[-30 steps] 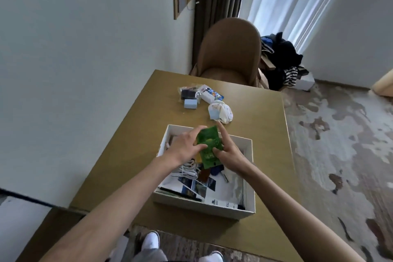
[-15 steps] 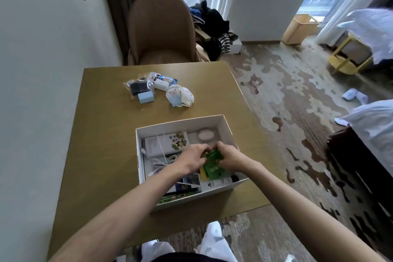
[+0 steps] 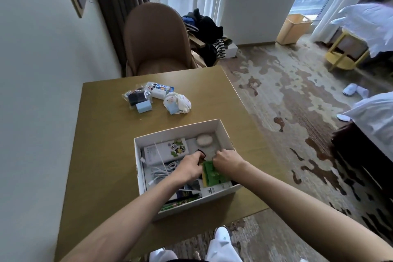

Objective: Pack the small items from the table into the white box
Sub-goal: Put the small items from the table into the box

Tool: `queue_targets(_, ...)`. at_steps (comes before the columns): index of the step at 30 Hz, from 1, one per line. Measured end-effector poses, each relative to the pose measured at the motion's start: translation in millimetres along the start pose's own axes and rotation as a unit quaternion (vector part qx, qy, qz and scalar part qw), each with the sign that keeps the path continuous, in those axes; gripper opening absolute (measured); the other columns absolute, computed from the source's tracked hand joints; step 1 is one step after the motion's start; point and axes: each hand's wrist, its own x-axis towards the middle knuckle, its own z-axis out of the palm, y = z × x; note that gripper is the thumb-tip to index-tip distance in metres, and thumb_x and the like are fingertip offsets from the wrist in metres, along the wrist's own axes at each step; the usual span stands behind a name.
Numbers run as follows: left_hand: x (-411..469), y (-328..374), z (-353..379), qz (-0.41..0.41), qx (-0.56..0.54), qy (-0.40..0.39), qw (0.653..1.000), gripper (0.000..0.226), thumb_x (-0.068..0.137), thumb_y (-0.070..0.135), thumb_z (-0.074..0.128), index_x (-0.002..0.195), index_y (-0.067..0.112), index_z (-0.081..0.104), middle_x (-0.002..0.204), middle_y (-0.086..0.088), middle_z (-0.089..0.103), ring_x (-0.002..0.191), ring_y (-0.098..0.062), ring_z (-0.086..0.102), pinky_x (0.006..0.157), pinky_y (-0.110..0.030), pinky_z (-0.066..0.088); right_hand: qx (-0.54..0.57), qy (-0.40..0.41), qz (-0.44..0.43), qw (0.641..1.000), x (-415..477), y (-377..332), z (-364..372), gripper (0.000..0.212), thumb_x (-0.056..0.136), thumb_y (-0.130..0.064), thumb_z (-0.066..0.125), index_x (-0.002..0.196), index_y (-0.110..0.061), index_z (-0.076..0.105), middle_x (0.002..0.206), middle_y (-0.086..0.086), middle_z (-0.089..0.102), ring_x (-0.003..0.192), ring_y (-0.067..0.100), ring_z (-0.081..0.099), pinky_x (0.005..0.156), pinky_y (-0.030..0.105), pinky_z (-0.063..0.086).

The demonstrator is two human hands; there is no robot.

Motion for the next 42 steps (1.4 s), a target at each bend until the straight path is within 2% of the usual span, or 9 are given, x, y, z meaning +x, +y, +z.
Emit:
queue_targets(5, 1, 6, 8, -0.071, 0.043, -0.05, 0.995, 0.047, 0.09, 0.01, 0.045, 0.137, 0.017, 0.038, 0.128, -0.013, 0.056, 0.108, -0.025, 0.057, 0.086, -0.034, 0.049, -0.053, 0.012, -0.045, 0.997, 3, 9, 2, 0.032, 0.101, -0.021, 0.044, 0.126, -0.008, 0.059, 0.129, 0.013, 0.059, 0.118, 0.029, 0.057, 0.09, 0.038, 0.046)
queue_targets(11, 4, 16, 7, -0.065, 0.1, 0.031, 0.992, 0.046, 0.086, 0.0, 0.046, 0.129, 0.014, 0.05, 0.129, -0.014, 0.057, 0.116, -0.03, 0.056, 0.093, -0.036, 0.048, -0.043, 0.033, -0.095, 0.994, 10, 20, 10, 0.042, 0.097, -0.036, 0.05, 0.129, -0.009, 0.057, 0.13, 0.014, 0.057, 0.117, 0.031, 0.058, 0.091, 0.039, 0.047)
queue_targets(17, 10, 28, 2, -0.09, 0.159, 0.046, 0.982, 0.041, 0.085, 0.001, 0.048, 0.124, 0.01, 0.057, 0.123, -0.012, 0.058, 0.11, -0.028, 0.057, 0.093, -0.04, 0.048, -0.065, 0.076, -0.132, 0.986, 18, 26, 23, 0.051, 0.096, -0.045, 0.049, 0.129, -0.008, 0.057, 0.13, 0.014, 0.059, 0.116, 0.029, 0.057, 0.092, 0.039, 0.046)
queue_targets(21, 7, 30, 4, -0.1, 0.14, 0.062, 0.983, 0.038, 0.091, 0.006, 0.049, 0.127, 0.013, 0.057, 0.127, -0.01, 0.057, 0.114, -0.025, 0.055, 0.098, -0.037, 0.045, -0.111, 0.102, -0.169, 0.974, 19, 34, 23, 0.053, 0.097, -0.051, 0.044, 0.124, -0.008, 0.06, 0.127, 0.012, 0.061, 0.114, 0.027, 0.058, 0.093, 0.039, 0.042)
queue_targets(25, -3, 33, 14, -0.129, 0.122, 0.078, 0.981, 0.039, 0.093, 0.008, 0.046, 0.13, 0.017, 0.055, 0.129, -0.012, 0.058, 0.114, -0.027, 0.057, 0.096, -0.037, 0.047, -0.114, 0.125, -0.205, 0.964, 20, 49, 11, 0.05, 0.096, -0.051, 0.048, 0.123, -0.012, 0.06, 0.123, 0.008, 0.065, 0.113, 0.026, 0.06, 0.093, 0.038, 0.042)
queue_targets(31, -3, 39, 27, -0.189, 0.232, 0.02, 0.954, 0.029, 0.088, 0.01, 0.056, 0.116, 0.011, 0.055, 0.116, -0.016, 0.063, 0.104, -0.032, 0.061, 0.087, -0.045, 0.052, -0.097, 0.123, -0.261, 0.953, 14, 66, -3, 0.037, 0.097, -0.039, 0.047, 0.116, -0.012, 0.065, 0.117, 0.009, 0.067, 0.109, 0.027, 0.062, 0.095, 0.041, 0.047)
queue_targets(35, 5, 47, 29, -0.184, 0.217, 0.04, 0.958, 0.03, 0.089, 0.015, 0.052, 0.119, 0.014, 0.052, 0.115, -0.014, 0.063, 0.103, -0.031, 0.061, 0.081, -0.042, 0.051, -0.044, 0.15, -0.284, 0.946, 18, 81, -8, 0.032, 0.099, -0.033, 0.044, 0.112, -0.012, 0.064, 0.113, 0.009, 0.067, 0.109, 0.026, 0.06, 0.096, 0.04, 0.046)
queue_targets(38, 3, 47, 31, -0.17, 0.237, 0.06, 0.955, 0.027, 0.09, 0.018, 0.049, 0.117, 0.017, 0.051, 0.109, -0.013, 0.065, 0.097, -0.031, 0.063, 0.075, -0.04, 0.051, 0.062, 0.198, -0.297, 0.932, 26, 91, -11, 0.031, 0.099, -0.036, 0.045, 0.113, -0.014, 0.063, 0.111, 0.007, 0.066, 0.106, 0.025, 0.061, 0.092, 0.037, 0.048)
queue_targets(42, 3, 49, 1, -0.149, 0.226, 0.101, 0.957, 0.023, 0.089, 0.028, 0.047, 0.11, 0.021, 0.056, 0.106, -0.011, 0.065, 0.097, -0.031, 0.061, 0.073, -0.034, 0.047, 0.214, 0.291, -0.263, 0.894, 42, 95, -18, 0.028, 0.097, -0.031, 0.053, 0.112, -0.013, 0.067, 0.108, 0.008, 0.069, 0.1, 0.029, 0.062, 0.085, 0.04, 0.05)
